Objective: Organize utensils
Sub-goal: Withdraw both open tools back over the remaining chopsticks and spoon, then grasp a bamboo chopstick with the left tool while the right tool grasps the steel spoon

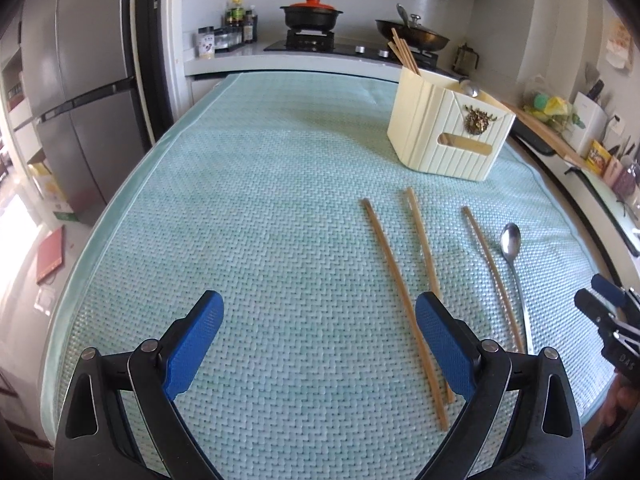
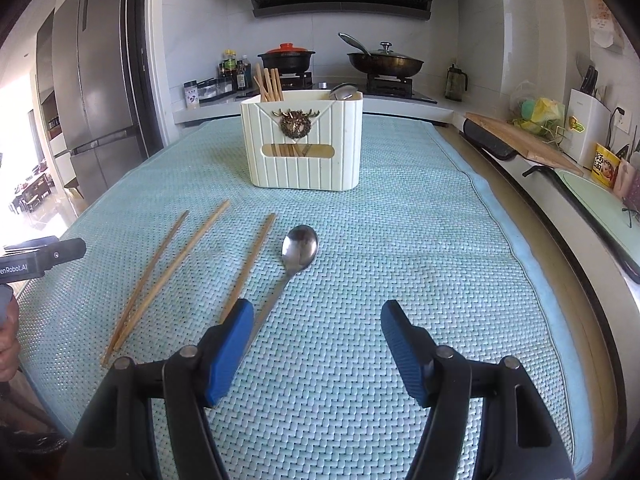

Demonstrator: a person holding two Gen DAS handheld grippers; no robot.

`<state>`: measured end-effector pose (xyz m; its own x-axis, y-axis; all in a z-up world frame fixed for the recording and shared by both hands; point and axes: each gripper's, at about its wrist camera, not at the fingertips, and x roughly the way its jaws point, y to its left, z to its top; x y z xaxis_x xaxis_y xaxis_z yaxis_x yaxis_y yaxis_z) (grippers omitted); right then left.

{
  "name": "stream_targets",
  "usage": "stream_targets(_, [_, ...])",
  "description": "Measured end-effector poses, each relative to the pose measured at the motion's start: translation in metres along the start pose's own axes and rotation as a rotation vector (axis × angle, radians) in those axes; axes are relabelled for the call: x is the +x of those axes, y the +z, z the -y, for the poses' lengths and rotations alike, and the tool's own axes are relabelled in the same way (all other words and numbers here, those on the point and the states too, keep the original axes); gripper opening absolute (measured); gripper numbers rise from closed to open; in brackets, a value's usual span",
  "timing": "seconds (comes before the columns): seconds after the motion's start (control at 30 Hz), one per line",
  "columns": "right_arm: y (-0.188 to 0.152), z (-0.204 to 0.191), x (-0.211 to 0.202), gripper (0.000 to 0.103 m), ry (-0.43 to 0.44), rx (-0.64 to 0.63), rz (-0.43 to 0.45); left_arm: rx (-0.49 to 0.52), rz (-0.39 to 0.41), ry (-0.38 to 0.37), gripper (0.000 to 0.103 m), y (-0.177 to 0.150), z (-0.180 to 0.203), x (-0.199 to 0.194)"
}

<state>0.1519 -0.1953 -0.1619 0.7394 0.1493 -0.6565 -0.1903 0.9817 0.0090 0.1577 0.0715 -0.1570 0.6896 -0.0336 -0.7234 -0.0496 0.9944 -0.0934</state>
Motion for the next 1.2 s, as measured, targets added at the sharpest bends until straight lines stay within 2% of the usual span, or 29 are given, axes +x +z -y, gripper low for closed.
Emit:
stream_targets(0.27, [0.002,-0.001,0.011,0.068,0.019,0.015,-0.033,0.023,-0.028,-0.008,0.097,0.005,0.008,0.017])
stream_targets(0.53, [0.014,-0.003,0.047,0.068,0.029,0.044,-0.093,0.033,-0.057,-0.026,0.097,0.021,0.018,0.047])
stream_targets(0.73, [0.029,-0.012,0.081,0.068,0.048,0.040,-0.141,0.065,-0.101,0.032,0.097,0.033,0.024,0.080])
stream_targets(0.87, [0.041,-0.018,0.105,0.068,0.019,0.023,-0.169,0.063,-0.132,0.051,0.096,0.039,0.027,0.097])
stream_targets(0.97, [0.047,-0.020,0.119,0.068,0.009,0.026,-0.191,0.059,-0.167,0.049,0.092,0.040,0.028,0.108])
stream_targets(1.07, [0.049,-0.023,0.124,0.068,-0.013,0.014,-0.190,0.072,-0.161,0.047,0.089,0.041,0.032,0.109])
stream_targets(1.17, [0.051,-0.024,0.125,0.063,-0.022,0.012,-0.186,0.088,-0.160,0.028,0.075,0.043,0.039,0.109])
stream_targets(1.2, [0.052,-0.024,0.126,0.059,-0.028,0.013,-0.184,0.097,-0.162,0.020,0.067,0.045,0.043,0.110])
